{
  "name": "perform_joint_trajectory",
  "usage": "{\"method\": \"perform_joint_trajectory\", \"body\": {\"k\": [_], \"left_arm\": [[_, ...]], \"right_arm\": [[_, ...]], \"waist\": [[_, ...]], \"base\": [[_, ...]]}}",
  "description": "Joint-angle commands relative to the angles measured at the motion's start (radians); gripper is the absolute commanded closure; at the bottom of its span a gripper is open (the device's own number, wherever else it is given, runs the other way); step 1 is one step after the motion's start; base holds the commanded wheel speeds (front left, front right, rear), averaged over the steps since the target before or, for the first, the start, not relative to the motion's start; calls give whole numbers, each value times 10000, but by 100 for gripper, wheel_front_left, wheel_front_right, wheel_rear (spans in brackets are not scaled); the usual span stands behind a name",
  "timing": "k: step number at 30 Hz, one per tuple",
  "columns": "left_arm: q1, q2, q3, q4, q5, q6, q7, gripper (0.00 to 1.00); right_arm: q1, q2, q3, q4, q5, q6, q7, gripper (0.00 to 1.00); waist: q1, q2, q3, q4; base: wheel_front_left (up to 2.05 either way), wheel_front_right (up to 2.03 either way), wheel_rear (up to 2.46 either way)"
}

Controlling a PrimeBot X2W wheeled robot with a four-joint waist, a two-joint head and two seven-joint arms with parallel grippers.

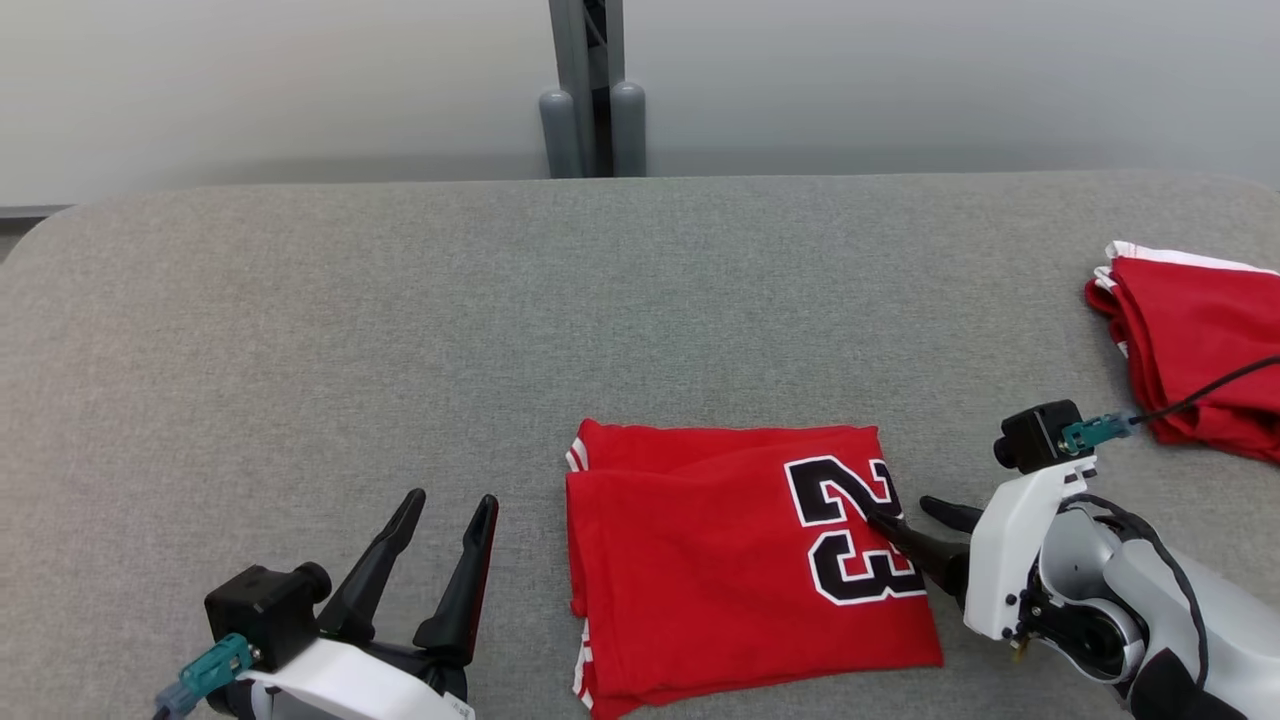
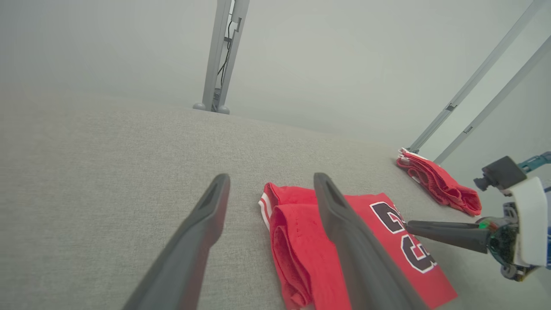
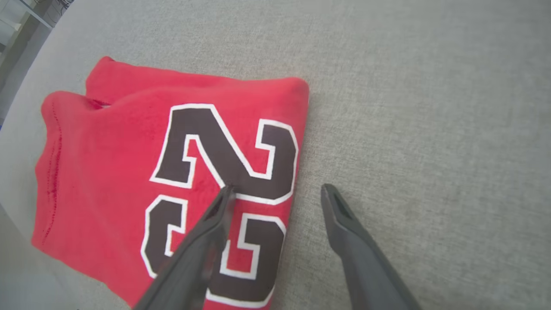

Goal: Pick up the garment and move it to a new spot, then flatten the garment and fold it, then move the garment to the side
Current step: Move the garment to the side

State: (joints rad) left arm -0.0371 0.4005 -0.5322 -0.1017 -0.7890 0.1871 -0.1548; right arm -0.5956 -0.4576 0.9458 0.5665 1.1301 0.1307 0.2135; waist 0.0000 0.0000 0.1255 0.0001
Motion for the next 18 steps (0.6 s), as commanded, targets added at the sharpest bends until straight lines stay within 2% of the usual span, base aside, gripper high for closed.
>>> {"method": "perform_joint_trajectory", "body": {"k": [1, 11, 12, 13, 15, 16, 17, 18], "left_arm": [[-206, 29, 17, 21, 75, -40, -63, 0], [-285, 11, 9, 87, 65, -61, -133, 0], [-284, 16, 5, 91, 65, -61, -141, 0], [-285, 18, 2, 95, 63, -60, -149, 0], [-275, 23, 3, 95, 56, -48, -156, 0], [-260, 31, 12, 96, 52, -32, -164, 0], [-260, 31, 12, 96, 52, -32, -164, 0], [-240, 43, 26, 93, 51, -12, -178, 0]], "right_arm": [[50, 35, -50, 115, 28, 1, 71, 0], [-18, 471, -72, 948, 215, 0, 526, 0], [-25, 502, -63, 983, 256, 0, 543, 15], [-34, 525, -53, 1005, 271, 0, 544, 51], [-55, 549, -32, 958, 297, 1, 522, 69], [-89, 516, -26, 913, 297, 1, 481, 81], [-89, 516, -26, 913, 297, 1, 481, 81], [-130, 471, -31, 870, 292, 1, 431, 100]], "waist": [[0, 0, 92, 150], [0, 0, 265, 589], [0, 0, 270, 607], [0, 0, 274, 620], [0, 0, 274, 623], [0, 0, 271, 613], [0, 0, 271, 613], [0, 0, 264, 597]], "base": [[0, 0, 0], [0, 0, 0], [0, 0, 0], [0, 0, 0], [0, 0, 0], [0, 0, 0], [0, 0, 0], [0, 0, 0]]}}
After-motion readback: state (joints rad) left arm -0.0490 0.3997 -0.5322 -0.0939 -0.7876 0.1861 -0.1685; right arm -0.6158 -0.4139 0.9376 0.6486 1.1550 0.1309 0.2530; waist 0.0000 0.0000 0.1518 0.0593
